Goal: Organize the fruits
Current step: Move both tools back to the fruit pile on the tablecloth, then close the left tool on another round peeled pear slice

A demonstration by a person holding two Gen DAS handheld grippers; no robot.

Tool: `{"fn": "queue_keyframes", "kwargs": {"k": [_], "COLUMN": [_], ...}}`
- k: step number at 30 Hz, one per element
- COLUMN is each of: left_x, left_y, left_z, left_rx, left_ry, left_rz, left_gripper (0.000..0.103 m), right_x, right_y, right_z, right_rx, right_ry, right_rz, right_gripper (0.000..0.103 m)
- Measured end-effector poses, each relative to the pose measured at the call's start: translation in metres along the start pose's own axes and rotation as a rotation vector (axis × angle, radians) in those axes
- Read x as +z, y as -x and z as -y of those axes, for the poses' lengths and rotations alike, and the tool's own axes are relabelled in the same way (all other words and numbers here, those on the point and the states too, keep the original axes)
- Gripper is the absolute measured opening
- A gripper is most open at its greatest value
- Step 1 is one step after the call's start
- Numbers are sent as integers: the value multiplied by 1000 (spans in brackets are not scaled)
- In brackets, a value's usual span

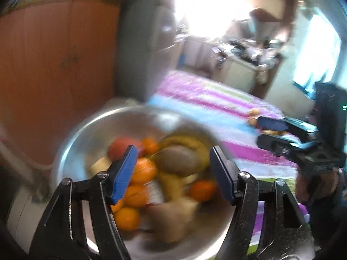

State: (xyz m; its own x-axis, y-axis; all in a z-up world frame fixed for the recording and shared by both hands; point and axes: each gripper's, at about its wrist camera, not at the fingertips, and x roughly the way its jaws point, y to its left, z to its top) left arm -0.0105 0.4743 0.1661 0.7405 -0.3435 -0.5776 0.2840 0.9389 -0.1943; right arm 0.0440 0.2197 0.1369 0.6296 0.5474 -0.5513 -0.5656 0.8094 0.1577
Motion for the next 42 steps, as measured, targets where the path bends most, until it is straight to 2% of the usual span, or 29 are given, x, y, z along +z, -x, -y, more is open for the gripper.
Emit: {"fn": "queue_keyframes", "kwargs": {"k": [3, 6, 7, 10, 11, 15, 21, 27, 29, 33, 36, 38, 42], "left_x": [11, 16, 16, 15, 15, 21, 18, 2, 3, 4, 10, 13, 20], "left_y": [2, -13, -29, -74, -102, -186, -269, -300, -300, -294, -290, -285, -283], "left_z": [67, 120, 142, 178, 189, 215, 257, 252, 243, 229, 213, 198, 172], "left_rx": [-120, -216, -251, -297, -308, -333, -320, -253, -267, -230, -226, -168, -183], "left_ry": [-115, -189, -214, -242, -230, -197, -209, -208, -176, -183, -139, -124, -51], "left_rz": [47, 50, 33, -30, -72, -193, -295, -359, -358, -337, -317, -284, -264], "left_gripper": [77, 85, 86, 86, 86, 77, 75, 74, 76, 75, 75, 74, 74], "right_x": [-18, -41, -51, -77, -89, -121, -134, -138, -138, -138, -139, -141, -143], "right_y": [45, 92, 108, 142, 152, 166, 167, 179, 179, 173, 170, 168, 165], "right_z": [58, 122, 146, 194, 208, 246, 253, 256, 256, 254, 255, 256, 257], "right_rx": [-107, -232, -280, -360, -383, -400, -371, -375, -369, -363, -362, -369, -372], "right_ry": [-95, -210, -262, -381, -419, -514, -553, -569, -574, -569, -569, -570, -571], "right_rz": [67, 121, 136, 171, 180, 195, 219, 258, 258, 244, 231, 226, 218], "right_gripper": [79, 79, 79, 79, 80, 81, 81, 81, 81, 81, 81, 81, 81]}}
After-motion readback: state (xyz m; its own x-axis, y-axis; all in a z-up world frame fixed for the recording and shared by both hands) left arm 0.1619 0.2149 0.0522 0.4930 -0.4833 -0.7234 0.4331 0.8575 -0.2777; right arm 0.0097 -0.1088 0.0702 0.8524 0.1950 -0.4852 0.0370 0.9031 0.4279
